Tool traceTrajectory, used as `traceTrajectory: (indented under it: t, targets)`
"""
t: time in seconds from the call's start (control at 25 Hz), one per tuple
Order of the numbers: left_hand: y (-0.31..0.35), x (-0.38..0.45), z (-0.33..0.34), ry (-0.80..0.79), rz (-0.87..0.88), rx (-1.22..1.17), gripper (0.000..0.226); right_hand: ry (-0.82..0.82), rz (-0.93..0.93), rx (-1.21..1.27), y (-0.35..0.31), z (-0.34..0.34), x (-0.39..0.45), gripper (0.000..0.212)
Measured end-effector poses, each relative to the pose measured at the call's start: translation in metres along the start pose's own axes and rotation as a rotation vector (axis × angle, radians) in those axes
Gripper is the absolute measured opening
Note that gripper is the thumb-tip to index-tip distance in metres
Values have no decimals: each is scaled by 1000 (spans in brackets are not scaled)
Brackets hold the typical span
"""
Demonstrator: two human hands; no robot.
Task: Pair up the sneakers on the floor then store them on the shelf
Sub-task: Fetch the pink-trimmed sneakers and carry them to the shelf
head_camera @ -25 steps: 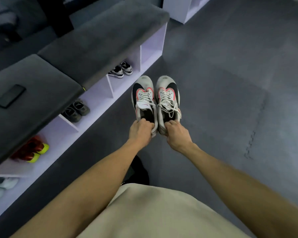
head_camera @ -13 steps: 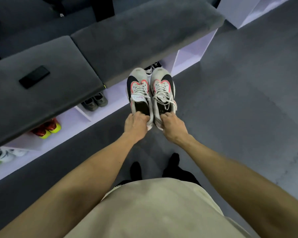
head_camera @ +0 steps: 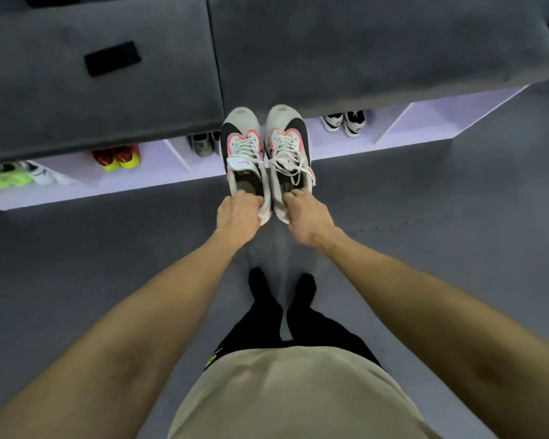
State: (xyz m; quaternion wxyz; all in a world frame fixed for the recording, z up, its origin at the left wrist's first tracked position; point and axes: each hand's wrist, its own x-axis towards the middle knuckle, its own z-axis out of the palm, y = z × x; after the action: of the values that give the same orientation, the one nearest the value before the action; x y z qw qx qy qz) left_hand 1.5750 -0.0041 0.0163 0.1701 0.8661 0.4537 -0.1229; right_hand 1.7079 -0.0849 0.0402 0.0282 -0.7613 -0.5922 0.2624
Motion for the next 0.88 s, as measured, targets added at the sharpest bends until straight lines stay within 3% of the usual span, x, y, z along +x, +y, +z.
traceTrajectory:
  t: [0.36, 0.88]
  targets:
    - [-28, 70, 77, -85, -87, -14, 12, -58, -5, -16, 37, 78, 85, 19]
    - [-88, 256, 248, 23, -119, 37, 11, -11, -73, -72, 127, 234, 277, 15]
